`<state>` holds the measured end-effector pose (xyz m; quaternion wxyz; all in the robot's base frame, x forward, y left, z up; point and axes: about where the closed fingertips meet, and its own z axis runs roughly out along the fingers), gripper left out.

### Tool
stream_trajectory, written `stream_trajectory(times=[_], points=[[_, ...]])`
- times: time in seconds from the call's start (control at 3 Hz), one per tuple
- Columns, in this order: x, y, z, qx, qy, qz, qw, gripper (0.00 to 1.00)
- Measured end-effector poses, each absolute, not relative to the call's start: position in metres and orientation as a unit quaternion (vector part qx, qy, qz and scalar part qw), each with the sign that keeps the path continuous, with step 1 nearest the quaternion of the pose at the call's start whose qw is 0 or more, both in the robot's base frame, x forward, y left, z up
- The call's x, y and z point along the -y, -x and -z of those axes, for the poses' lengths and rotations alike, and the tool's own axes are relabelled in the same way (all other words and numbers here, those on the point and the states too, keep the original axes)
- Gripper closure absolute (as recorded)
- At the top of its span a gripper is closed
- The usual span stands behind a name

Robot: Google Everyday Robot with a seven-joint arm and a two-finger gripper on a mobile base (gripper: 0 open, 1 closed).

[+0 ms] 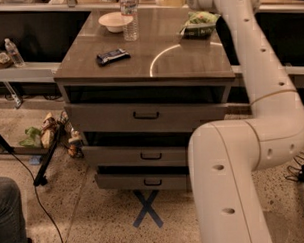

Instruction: Move water bottle near paper bowl

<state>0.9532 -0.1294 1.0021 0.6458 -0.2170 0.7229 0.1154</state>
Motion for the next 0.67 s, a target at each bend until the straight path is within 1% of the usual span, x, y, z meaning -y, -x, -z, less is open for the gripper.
stream_trajectory(times=[0.33, 0.67], points=[[0.1964, -0.939, -1.0216, -0.743, 0.193, -0.048, 0.64, 0.0], [0.1975, -0.9399, -1.0208, -0.745, 0.193, -0.041, 0.638, 0.0]])
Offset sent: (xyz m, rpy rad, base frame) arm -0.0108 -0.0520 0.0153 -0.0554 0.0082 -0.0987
